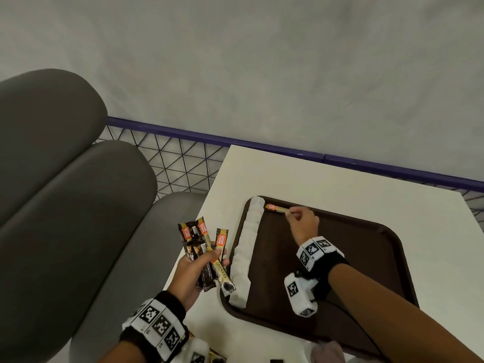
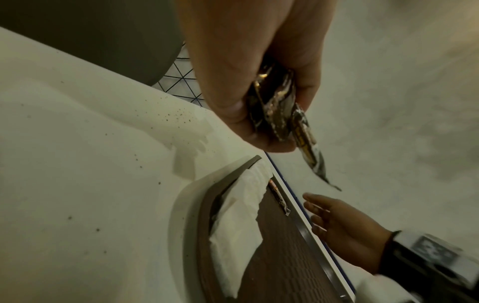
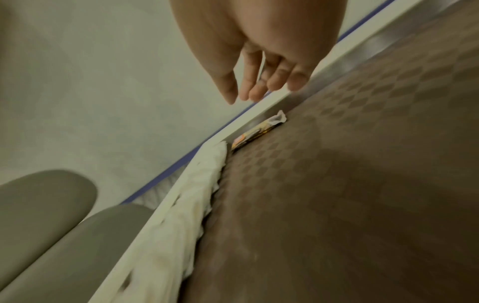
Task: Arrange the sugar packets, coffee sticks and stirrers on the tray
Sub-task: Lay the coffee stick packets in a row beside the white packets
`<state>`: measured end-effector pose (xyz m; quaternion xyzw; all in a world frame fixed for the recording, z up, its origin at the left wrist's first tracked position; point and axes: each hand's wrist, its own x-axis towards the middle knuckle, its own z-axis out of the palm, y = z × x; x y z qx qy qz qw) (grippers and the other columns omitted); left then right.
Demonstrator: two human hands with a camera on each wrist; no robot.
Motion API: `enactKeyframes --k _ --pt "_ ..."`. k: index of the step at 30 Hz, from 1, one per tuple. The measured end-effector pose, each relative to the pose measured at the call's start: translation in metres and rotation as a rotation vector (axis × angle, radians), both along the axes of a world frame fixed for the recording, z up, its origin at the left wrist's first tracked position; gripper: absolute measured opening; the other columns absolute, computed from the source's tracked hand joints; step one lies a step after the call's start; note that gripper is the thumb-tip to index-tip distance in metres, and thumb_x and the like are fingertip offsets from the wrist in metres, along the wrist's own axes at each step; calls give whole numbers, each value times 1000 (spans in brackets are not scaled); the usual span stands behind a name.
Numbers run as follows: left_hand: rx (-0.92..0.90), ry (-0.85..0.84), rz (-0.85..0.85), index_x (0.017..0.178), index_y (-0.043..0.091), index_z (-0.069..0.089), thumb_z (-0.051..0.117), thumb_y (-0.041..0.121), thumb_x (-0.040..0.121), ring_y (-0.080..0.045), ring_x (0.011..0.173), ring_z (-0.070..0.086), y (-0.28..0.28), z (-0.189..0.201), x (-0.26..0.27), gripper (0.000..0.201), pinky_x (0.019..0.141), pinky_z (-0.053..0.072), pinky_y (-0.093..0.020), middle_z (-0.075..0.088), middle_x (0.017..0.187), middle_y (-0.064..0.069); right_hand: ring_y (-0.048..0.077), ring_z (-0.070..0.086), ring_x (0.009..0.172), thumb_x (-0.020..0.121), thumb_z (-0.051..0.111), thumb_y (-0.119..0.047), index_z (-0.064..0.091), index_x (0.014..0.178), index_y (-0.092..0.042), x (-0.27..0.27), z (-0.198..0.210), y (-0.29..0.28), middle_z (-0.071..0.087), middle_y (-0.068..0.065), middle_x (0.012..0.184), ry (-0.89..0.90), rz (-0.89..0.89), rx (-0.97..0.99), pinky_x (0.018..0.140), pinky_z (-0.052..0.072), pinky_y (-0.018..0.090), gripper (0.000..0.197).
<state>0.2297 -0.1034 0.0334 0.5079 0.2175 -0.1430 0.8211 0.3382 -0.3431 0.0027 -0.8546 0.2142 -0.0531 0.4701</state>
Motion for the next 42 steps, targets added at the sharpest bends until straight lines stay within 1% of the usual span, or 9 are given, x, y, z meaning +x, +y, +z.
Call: enactKeyframes --k 2,4,7,10,13,18,24,31,42 --pt "-21 4 8 111 4 61 59 1 85 -24 78 72 -3 2 -3 26 62 58 -31 73 92 -13 15 57 87 84 62 -10 62 80 -18 -18 10 14 61 -1 83 -56 185 104 78 43 23 10" --pt "-39 3 4 109 4 62 58 0 86 -24 79 72 -6 5 -7 24 68 59 -33 73 91 -14 10 57 87 87 60 -15 64 89 -13 -39 24 29 62 -3 89 27 404 208 73 41 11 4" --pt "-45 -13 -11 107 3 62 56 -1 87 -25 79 72 -11 11 -13 21 71 58 -35 73 91 -15 -2 55 85 89 57 -25 63 104 -10 -65 37 52 60 -11 90 145 653 298 71 41 9 22" --pt "-35 -37 -38 113 2 61 59 1 85 -28 81 70 -13 15 -18 28 67 58 -35 70 98 -21 -11 56 68 88 60 -18 61 93 -14 -80 37 71 59 -9 81 126 739 341 66 41 3 7" --pt "-39 -51 -52 113 0 59 61 2 83 -29 74 69 -12 19 -22 30 61 57 -33 67 97 -24 -6 56 58 87 60 -9 54 80 -17 -87 41 80 56 -4 72 89 713 371 60 41 7 12" --pt "-21 -32 15 109 3 55 64 -3 80 -28 78 71 -2 19 -23 30 70 59 -36 71 94 -20 13 55 71 92 52 -11 49 86 -13 -78 51 72 57 2 82 99 431 596 65 50 26 7" --pt "46 -65 78 99 7 58 68 -2 77 -17 60 63 5 21 -15 26 53 50 -26 65 93 -20 10 46 61 97 41 -11 55 119 -8 -82 63 60 47 -3 76 139 692 255 50 45 18 26" --pt "21 -113 24 97 8 59 67 0 80 -15 54 60 -3 23 -8 20 45 47 -23 64 73 -9 9 42 55 96 44 -8 62 117 -8 -87 69 60 51 -9 76 61 818 116 48 36 13 28" --pt "69 -105 76 97 6 59 62 -5 83 -11 47 53 -6 17 -1 18 41 44 -21 57 67 -7 7 52 58 88 56 -3 60 106 6 -87 53 37 57 6 78 117 455 602 49 48 15 20"
